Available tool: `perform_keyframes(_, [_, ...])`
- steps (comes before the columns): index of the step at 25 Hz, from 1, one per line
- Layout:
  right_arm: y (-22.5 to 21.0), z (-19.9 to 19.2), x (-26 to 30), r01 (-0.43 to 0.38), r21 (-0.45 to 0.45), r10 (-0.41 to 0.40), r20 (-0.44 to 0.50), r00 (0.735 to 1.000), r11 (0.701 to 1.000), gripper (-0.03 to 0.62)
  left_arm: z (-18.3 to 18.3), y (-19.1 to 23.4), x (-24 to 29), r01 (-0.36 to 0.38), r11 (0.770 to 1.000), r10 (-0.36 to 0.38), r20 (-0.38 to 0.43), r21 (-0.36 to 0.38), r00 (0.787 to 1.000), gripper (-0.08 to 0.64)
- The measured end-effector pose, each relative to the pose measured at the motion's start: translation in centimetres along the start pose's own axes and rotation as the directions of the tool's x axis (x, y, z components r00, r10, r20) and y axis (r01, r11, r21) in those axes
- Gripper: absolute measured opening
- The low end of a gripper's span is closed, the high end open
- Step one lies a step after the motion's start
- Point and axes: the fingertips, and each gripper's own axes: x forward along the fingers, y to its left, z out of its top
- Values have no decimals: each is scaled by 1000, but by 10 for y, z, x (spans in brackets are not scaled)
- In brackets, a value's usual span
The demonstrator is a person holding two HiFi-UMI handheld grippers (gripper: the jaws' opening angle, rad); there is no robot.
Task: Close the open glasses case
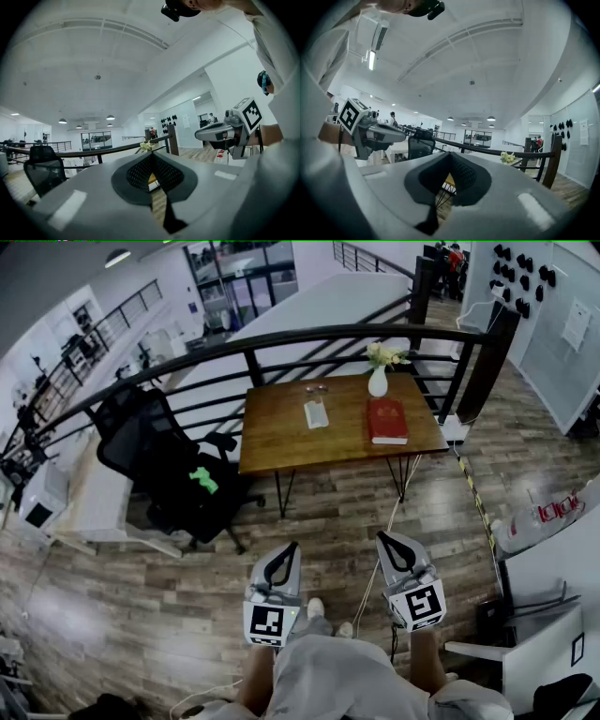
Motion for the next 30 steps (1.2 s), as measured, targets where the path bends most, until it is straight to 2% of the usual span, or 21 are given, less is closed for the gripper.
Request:
perform_keyframes(4, [-2, -2, 13, 8, 23, -8, 15, 1000, 1000, 3, -3, 5, 7, -2, 1000, 2, 12, 5, 1000, 20])
perform_keyframes(13, [-16, -10, 64, -20, 12, 20, -1, 1000, 1000, 4, -14, 33, 54, 0, 1000, 0, 25, -12, 1000, 20])
perform_keyframes(30, [-45, -7, 195, -23, 6, 24, -27, 999, 1000, 3, -29, 138, 139, -19, 999, 20, 24, -48, 1000, 20])
